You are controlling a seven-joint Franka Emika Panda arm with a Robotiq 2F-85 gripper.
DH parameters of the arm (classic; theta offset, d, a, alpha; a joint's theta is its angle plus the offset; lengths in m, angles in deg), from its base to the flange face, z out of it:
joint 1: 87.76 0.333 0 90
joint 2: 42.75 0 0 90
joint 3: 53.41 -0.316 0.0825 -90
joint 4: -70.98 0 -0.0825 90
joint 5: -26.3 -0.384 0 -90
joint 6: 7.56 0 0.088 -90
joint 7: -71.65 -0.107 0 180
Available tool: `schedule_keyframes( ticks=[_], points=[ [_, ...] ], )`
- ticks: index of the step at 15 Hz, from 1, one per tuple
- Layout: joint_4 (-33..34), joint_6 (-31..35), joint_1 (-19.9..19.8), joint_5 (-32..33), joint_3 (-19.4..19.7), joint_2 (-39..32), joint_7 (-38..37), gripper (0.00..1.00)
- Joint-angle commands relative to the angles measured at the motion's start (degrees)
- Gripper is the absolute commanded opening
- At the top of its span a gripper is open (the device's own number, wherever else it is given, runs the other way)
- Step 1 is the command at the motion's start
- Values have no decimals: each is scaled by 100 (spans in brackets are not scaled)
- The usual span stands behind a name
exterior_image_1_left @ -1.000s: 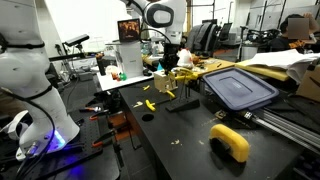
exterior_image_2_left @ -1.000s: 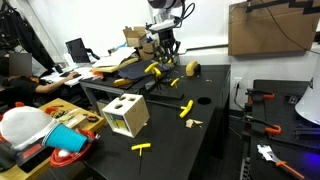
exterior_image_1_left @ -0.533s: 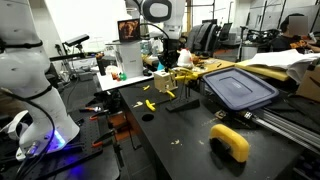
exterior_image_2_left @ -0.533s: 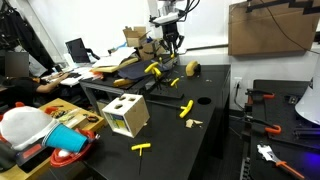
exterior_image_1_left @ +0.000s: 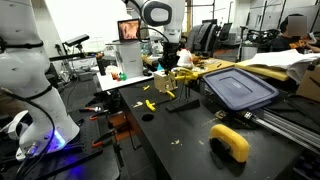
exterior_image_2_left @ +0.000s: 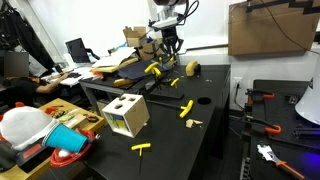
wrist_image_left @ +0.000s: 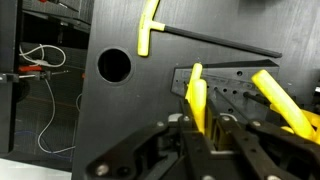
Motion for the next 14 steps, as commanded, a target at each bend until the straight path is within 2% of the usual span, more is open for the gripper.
schedule_keyframes(
  ticks=[1,9,14],
  points=[
    [-15,374,112,-8,-43,-232,-262,4],
    [-61,830,354,157,-45,-544,-503,4],
    [-64,989,629,970,-88,-531,-333,4]
  ],
)
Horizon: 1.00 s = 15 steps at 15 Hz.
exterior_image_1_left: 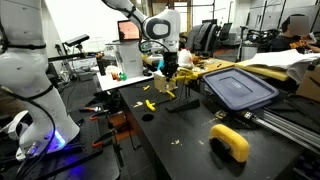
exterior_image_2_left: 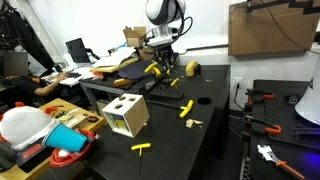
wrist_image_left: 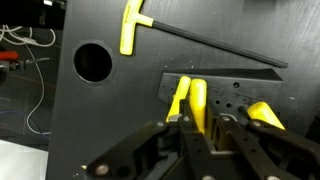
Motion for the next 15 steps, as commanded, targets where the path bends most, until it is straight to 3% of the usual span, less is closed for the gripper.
schedule_keyframes(
  ticks=[1,9,15],
  points=[
    [-59,188,247,701,-40,90,123,4],
    [8,164,512,1908,-269,67,1353,4],
    [41,60,577,2291,-287,32,2112,4]
  ],
)
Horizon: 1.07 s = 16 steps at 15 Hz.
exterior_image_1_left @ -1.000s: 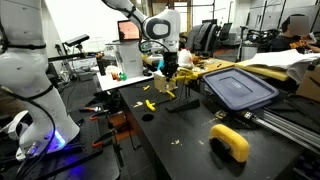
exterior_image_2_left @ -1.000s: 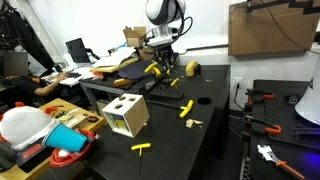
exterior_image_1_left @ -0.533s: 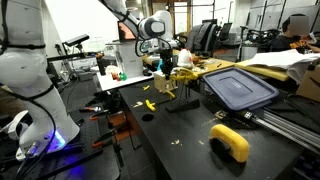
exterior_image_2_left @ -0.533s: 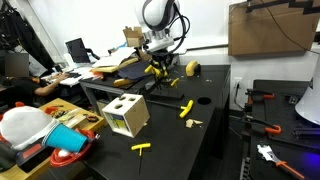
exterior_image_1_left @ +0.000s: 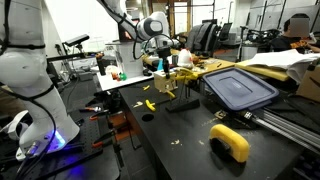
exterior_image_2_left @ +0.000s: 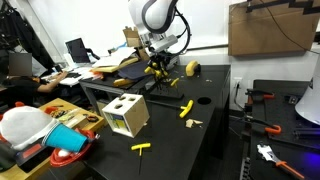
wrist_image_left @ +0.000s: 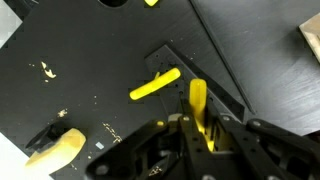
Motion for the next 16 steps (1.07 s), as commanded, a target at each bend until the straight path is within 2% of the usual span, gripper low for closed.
schedule_keyframes(
  ticks=[1,9,16],
  points=[
    [32,-99,43,203,24,15,420,4],
    [58,-282,58,414,92,-198,832,4],
    [63,-471,88,556,211,-373,781,4]
  ],
)
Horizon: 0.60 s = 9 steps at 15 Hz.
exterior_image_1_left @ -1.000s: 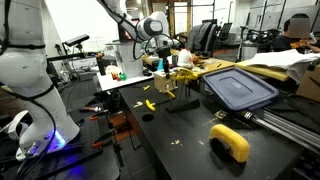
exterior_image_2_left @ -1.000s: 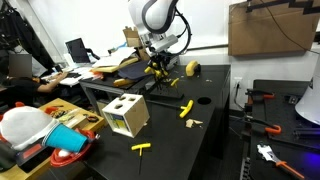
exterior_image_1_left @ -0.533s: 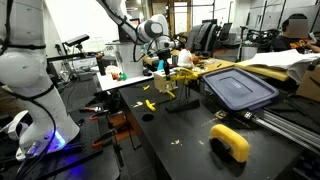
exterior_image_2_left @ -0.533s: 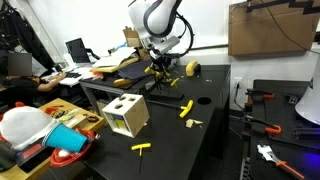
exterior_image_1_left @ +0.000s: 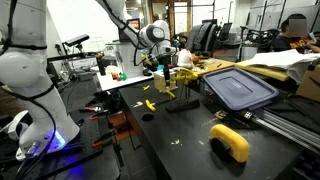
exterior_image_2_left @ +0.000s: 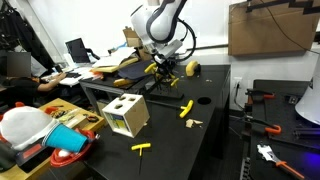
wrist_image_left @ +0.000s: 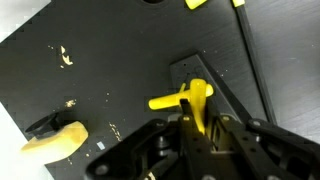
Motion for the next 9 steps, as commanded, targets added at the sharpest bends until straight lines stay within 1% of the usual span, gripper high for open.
schedule_keyframes(
  ticks=[1,9],
  points=[
    [82,-285,75,113,109,-37,36,4],
    [203,-316,58,47,145,-227,13,4]
  ],
)
